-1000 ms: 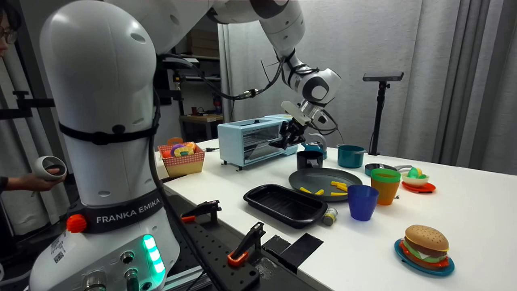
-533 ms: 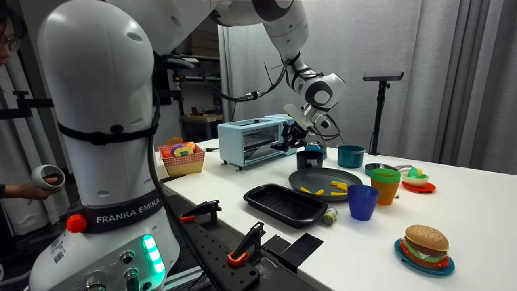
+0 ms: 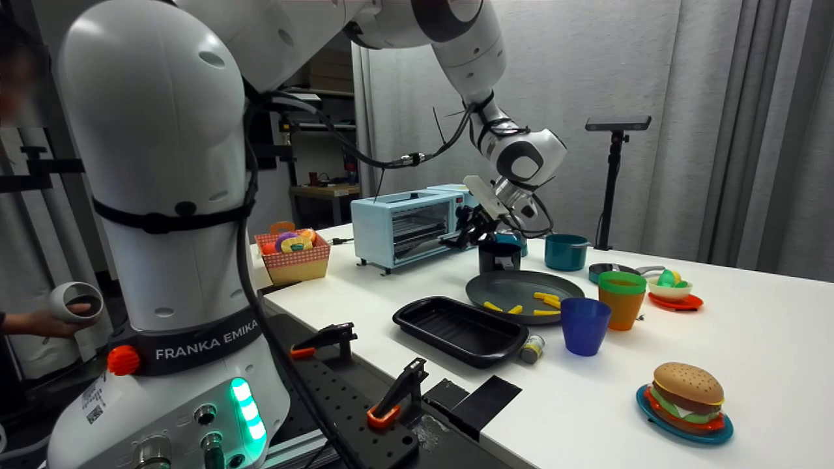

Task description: Open the 3 in 1 machine's oven door

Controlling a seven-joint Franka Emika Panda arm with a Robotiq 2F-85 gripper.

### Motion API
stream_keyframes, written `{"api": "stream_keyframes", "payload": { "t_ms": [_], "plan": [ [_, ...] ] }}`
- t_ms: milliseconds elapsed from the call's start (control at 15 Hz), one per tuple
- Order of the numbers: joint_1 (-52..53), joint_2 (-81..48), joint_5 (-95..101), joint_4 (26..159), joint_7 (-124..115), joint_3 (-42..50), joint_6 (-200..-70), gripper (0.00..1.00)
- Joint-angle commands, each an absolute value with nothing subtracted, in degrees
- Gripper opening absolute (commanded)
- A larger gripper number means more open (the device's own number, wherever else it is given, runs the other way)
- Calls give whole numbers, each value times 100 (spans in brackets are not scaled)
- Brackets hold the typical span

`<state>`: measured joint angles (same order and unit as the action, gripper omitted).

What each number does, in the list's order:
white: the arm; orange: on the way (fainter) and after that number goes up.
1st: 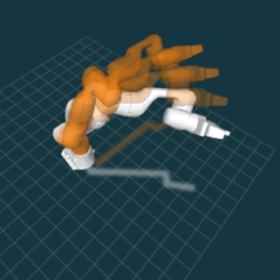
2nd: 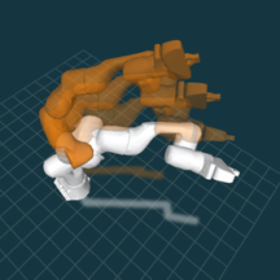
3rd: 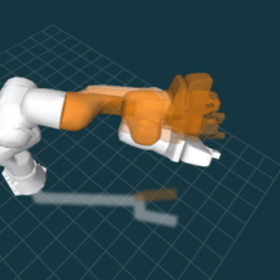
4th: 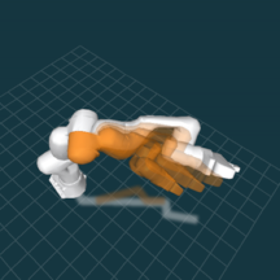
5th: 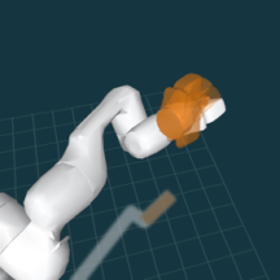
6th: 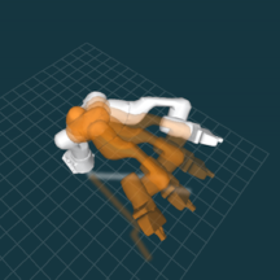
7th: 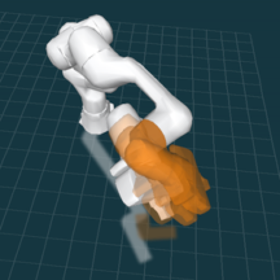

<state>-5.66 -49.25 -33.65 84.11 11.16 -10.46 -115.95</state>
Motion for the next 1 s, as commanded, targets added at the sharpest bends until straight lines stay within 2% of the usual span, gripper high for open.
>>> {"api": "stream_keyframes", "payload": {
  "t_ms": [0,933],
  "plan": [
    [-773,-5097,-3639,8316,1161,-1095,-11571,5],
    [-836,-5259,-3755,8168,1375,-998,-11488,5]
  ]
}}
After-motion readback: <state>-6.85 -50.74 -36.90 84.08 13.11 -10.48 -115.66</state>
